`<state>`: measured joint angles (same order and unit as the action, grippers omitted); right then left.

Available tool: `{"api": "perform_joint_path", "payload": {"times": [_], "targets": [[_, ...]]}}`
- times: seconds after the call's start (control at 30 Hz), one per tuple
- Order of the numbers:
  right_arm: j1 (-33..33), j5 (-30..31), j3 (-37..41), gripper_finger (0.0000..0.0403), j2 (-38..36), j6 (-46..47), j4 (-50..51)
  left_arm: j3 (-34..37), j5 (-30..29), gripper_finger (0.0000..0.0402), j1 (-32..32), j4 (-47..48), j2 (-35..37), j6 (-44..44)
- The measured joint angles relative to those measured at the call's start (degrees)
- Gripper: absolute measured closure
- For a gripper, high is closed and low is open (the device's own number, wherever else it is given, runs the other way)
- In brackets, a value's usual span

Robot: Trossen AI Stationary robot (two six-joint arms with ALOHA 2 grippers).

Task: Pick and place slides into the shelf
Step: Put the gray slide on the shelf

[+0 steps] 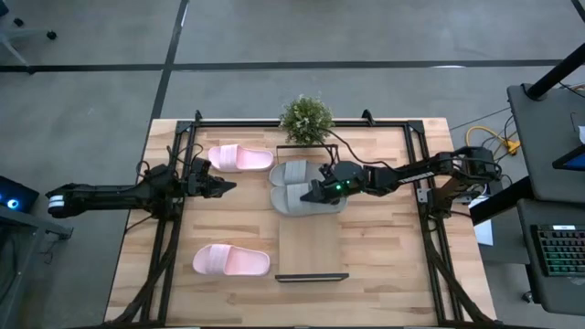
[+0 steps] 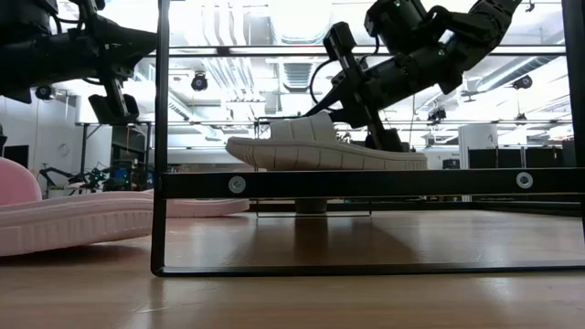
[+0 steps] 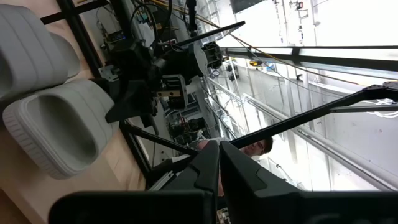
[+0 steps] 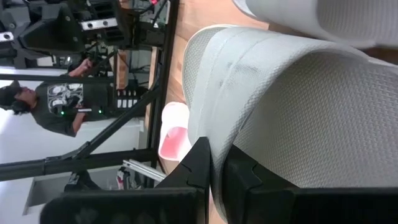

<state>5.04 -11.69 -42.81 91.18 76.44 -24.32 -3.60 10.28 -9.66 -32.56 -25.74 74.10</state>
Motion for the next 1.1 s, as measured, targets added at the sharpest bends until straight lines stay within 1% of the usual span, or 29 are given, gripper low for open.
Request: {"api": "perform_joint_path", "payload": {"times": [0.57,0.83,1.1], "targets": [[0.2,-1.4,0.0,0.0390,0.0,-0.9,0.3,-0.1,0.0,0.0402,0.0,0.0,0.0,0.3],[0.7,-2.0,0.1,0.0390,0.0,-2.0,3.4,-0.1,0.0,0.0402,0.0,0.0,0.0,0.3],[1.5,-2.6,0.1,0.0390,0.6,-2.5,2.4,-0.1,0.0,0.0402,0.0,0.0,0.0,0.0]]}}
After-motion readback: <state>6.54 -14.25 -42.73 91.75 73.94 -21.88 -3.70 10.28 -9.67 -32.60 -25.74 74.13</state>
